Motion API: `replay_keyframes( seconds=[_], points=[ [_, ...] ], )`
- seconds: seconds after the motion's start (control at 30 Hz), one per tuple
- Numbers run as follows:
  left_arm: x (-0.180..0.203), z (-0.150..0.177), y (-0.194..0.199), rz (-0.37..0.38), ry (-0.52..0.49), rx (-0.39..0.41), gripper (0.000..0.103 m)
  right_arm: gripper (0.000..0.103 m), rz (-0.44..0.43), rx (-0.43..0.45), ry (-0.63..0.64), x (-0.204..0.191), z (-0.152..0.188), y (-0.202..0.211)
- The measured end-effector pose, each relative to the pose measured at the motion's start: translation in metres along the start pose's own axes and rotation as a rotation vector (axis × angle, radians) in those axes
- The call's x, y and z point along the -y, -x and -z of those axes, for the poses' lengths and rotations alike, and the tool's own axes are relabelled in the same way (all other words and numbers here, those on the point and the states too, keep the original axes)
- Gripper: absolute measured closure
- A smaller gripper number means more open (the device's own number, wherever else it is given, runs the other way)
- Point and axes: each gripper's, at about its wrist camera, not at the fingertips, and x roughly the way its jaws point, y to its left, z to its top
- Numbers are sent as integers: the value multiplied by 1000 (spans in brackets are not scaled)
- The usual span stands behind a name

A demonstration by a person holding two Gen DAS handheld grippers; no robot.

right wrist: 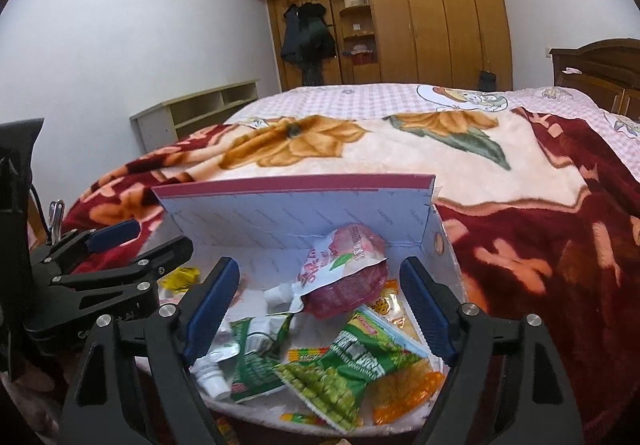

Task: Organize snacks
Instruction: 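Move the left gripper to the orange gummy candy bag and grasp it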

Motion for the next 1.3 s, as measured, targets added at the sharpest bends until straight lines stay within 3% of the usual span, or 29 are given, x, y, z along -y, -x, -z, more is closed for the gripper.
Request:
replay_keyframes(
  seconds=[0.5,0.83,1.07,1.3],
  points=[
    [-7,21,72,-4,36,47,25,19,-43,52,-10,-19,12,54],
    [-2,53,98,19,54,-18,25,18,-46,58,-18,-23,34,85],
    [10,80,91,53,66,-109,25,18,-23,9,-52,-12,58,91],
    [28,92,84,43,29,-146,25,18,18,-25,-83,6,79,93]
  ],
)
